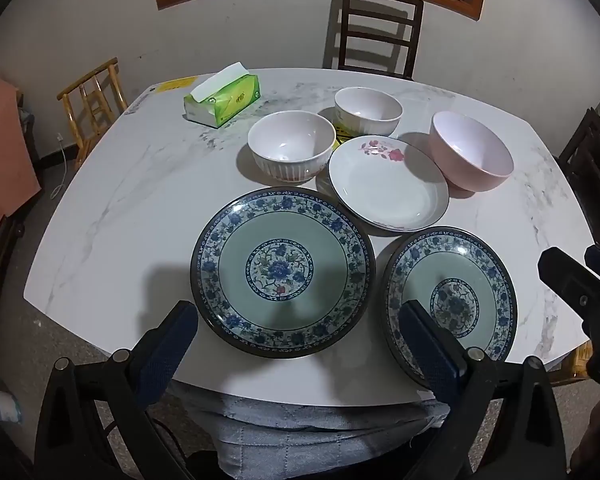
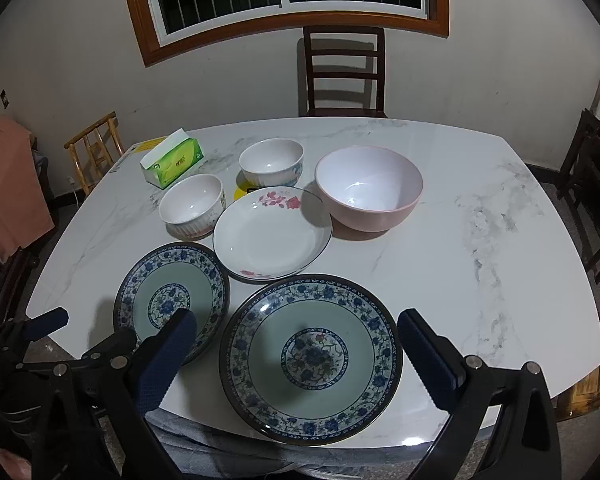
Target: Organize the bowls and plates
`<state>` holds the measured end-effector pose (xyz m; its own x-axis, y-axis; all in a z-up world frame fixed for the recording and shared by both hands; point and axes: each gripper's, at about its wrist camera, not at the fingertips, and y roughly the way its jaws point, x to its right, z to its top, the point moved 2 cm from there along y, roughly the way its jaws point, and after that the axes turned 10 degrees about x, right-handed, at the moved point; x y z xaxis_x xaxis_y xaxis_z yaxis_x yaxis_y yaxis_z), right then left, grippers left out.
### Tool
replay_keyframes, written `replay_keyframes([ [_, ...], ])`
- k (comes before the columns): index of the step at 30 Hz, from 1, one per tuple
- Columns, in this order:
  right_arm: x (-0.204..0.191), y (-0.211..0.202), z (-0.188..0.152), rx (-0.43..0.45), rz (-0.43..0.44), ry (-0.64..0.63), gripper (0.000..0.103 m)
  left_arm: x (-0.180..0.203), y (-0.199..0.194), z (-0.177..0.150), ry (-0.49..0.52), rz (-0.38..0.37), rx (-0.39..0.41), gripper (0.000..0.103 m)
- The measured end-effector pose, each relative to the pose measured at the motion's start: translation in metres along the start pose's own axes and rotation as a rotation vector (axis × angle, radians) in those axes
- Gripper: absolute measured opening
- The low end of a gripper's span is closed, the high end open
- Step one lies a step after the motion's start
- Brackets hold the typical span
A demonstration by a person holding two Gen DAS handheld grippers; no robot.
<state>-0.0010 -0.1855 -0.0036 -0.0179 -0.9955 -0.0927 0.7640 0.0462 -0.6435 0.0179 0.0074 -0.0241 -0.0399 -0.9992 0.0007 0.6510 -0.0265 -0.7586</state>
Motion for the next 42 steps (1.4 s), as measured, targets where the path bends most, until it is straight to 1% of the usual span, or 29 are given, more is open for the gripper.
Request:
replay_keyframes([
  [42,-0.0033,0.0029,-0.0026,-0.011,0.01,0.001,0.103,0.0057,0.002,-0.0024,0.011,0.002,-0.001,0.099],
])
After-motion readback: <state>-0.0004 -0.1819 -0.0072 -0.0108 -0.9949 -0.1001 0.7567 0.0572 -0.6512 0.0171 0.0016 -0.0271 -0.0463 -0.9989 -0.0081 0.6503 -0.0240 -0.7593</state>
